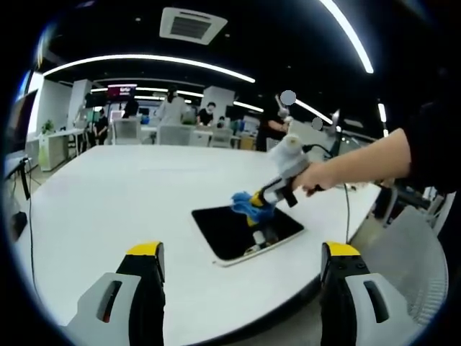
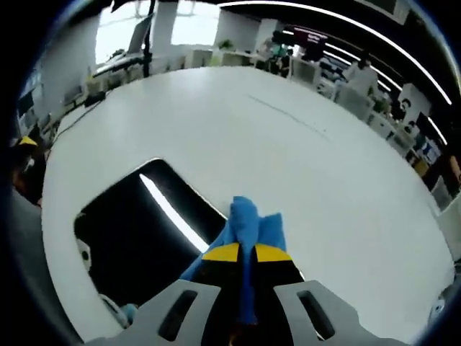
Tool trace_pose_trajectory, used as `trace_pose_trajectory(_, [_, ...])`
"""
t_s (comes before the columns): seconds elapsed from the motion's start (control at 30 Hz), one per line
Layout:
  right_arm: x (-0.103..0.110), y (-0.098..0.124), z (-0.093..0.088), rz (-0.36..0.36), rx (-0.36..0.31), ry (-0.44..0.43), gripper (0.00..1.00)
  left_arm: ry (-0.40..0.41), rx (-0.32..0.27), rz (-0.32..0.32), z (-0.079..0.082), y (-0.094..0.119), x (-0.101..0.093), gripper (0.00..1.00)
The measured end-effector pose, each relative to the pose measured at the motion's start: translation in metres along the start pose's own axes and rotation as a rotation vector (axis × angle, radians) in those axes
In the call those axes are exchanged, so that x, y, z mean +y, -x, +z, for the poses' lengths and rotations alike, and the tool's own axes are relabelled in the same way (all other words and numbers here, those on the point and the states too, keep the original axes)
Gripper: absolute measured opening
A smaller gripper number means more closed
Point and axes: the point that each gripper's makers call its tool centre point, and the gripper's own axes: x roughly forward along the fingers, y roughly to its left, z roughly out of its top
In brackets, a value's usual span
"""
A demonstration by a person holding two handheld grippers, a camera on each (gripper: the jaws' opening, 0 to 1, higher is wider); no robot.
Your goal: Wipe the mirror surface with the cleaning cloth until all visible marks leave the cleaned area.
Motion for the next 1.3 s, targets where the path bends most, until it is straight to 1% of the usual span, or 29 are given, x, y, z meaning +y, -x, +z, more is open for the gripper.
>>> trace_pose_trajectory(0.03, [-0.001,0.0,0.0,0.007,-0.012,-0.041,0.0,0.0,0.001,0.0,0.0,0.0,0.0,0.89])
trace_pose_trajectory(0.13, [-0.004,0.0,-0.003,0.018,-0.021,-0.06,0.0,0.001,0.005,-0.002,-0.001,0.0,0.0,0.88])
trace_pose_trajectory(0.17, [-0.003,0.001,-0.003,0.019,-0.021,-0.057,0.0,0.0,0.006,-0.001,-0.001,0.0,0.0,0.88])
trace_pose_trajectory(0.2, [0.007,0.007,-0.004,0.017,-0.022,-0.051,0.0,0.0,0.005,-0.001,-0.001,0.0,0.0,0.88])
trace_pose_trajectory(0.23, [0.009,0.008,-0.004,0.017,-0.022,-0.049,0.0,0.0,0.004,-0.001,-0.001,0.0,0.0,0.88])
trace_pose_trajectory(0.27, [0.016,0.013,-0.004,0.019,-0.021,-0.044,0.0,0.0,0.004,-0.001,0.0,0.0,0.0,0.88])
trace_pose_trajectory(0.4, [0.027,0.021,-0.007,0.024,-0.025,-0.041,0.0,-0.001,0.005,0.0,0.0,0.0,0.0,0.89])
trace_pose_trajectory(0.5, [0.022,0.019,-0.008,0.034,-0.028,-0.036,0.0,-0.002,0.004,0.002,0.0,-0.001,0.0,0.89])
trace_pose_trajectory(0.57, [0.027,0.022,-0.01,0.042,-0.025,-0.026,0.0,-0.002,0.003,0.002,0.0,-0.001,0.0,0.89])
trace_pose_trajectory(0.67, [0.025,0.021,-0.011,0.052,-0.019,-0.004,0.0,-0.002,0.005,0.0,0.0,-0.001,0.0,0.89])
trace_pose_trajectory(0.8, [0.024,0.022,-0.015,0.056,-0.022,-0.003,0.0,-0.002,0.003,-0.002,0.0,-0.001,-0.001,0.89])
trace_pose_trajectory(0.97, [0.031,0.027,-0.021,0.063,-0.037,-0.007,0.0,-0.003,0.002,-0.009,0.0,-0.001,-0.002,0.89])
trace_pose_trajectory(1.3, [0.04,0.035,-0.029,0.088,-0.035,0.012,0.0,-0.002,0.003,-0.004,0.0,0.0,-0.001,0.89])
